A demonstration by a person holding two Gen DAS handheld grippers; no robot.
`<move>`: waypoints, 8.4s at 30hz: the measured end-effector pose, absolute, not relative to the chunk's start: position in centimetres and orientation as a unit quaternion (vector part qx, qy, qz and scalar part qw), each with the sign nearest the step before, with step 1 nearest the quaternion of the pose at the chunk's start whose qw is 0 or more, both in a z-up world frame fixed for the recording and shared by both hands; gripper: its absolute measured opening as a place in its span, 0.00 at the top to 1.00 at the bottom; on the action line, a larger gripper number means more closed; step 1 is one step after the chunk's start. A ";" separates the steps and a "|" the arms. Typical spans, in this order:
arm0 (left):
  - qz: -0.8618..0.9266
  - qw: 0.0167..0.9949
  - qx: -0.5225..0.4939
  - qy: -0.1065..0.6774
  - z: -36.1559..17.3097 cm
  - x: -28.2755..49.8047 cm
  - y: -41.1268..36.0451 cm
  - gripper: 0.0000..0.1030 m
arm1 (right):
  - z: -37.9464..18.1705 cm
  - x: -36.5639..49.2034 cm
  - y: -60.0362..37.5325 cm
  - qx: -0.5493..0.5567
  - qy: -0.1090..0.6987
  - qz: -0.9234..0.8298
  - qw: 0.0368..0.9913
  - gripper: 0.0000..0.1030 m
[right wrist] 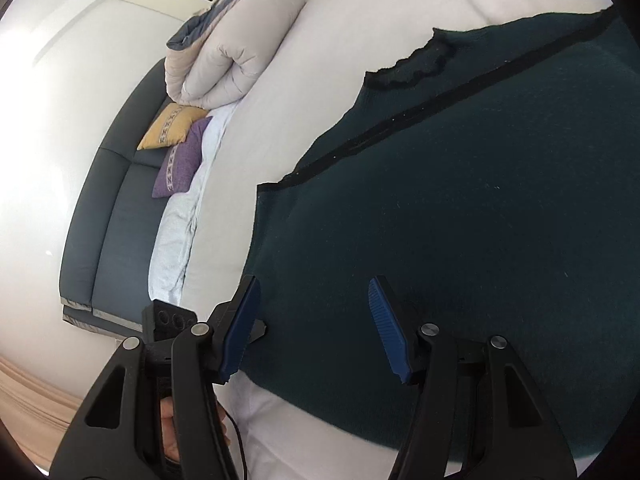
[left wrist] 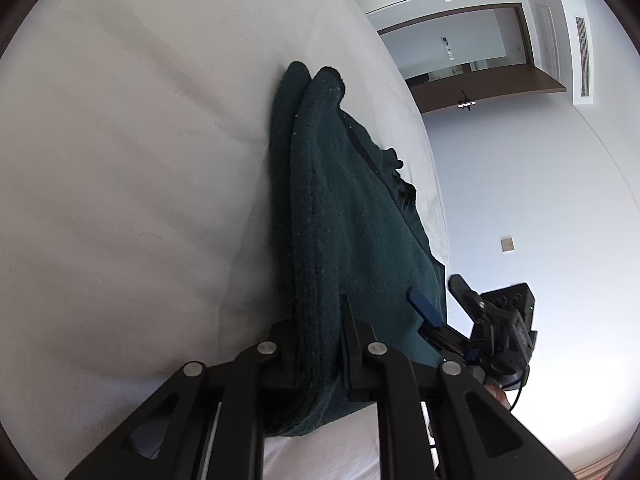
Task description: Fold small clothes
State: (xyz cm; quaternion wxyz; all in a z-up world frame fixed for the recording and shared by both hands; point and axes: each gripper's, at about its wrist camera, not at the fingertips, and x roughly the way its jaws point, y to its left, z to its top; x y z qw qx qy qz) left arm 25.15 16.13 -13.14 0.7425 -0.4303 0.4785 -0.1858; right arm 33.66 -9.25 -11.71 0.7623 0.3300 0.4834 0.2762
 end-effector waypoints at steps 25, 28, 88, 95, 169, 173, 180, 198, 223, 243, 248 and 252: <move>-0.315 0.781 -0.212 0.495 -7.6 30.4 -12.7 0.88 | -15.2 38.2 -26.0 0.544 0.410 0.288 0.673 0.29; -0.328 0.777 -0.186 0.505 -8.9 29.5 -14.3 0.80 | -16.4 38.5 -27.4 0.556 0.412 0.285 0.663 0.30; -0.336 0.821 -0.122 0.445 -7.9 26.8 -6.4 0.38 | -11.5 35.3 -34.7 0.354 0.475 0.132 0.794 0.78; -0.331 0.821 -0.108 0.453 -7.9 26.4 -7.0 0.38 | -10.0 29.8 -31.9 0.274 0.502 0.118 0.812 0.58; -0.247 0.812 -0.147 0.507 -8.9 34.0 -5.9 0.59 | -8.4 35.6 -27.9 0.176 0.481 0.049 0.857 0.80; -0.240 0.835 -0.106 0.483 -5.8 30.8 -4.1 0.59 | -4.9 33.2 -24.2 0.136 0.458 0.056 0.877 0.81; -0.215 0.848 -0.078 0.479 -3.4 23.9 2.6 0.59 | -2.4 28.2 -17.2 0.140 0.446 0.111 0.877 0.81; -0.140 0.847 -0.110 0.501 -8.6 18.4 15.6 0.53 | -8.7 22.3 -1.6 0.189 0.484 0.182 0.835 0.81; -0.064 0.905 -0.012 0.420 -9.1 9.9 12.8 0.35 | -11.3 15.6 -5.2 0.204 0.456 0.193 0.845 0.55; -0.043 0.938 0.014 0.344 -3.9 5.6 11.8 0.20 | -8.3 9.2 -12.9 0.150 0.408 0.084 0.896 0.60; -0.014 0.974 0.038 0.223 0.9 2.0 11.6 0.00 | -2.9 5.6 -13.8 0.130 0.328 0.054 0.934 0.46; 0.028 0.987 0.041 0.154 5.3 -0.4 11.6 0.00 | 2.1 1.5 -14.4 0.114 0.215 0.009 0.970 0.14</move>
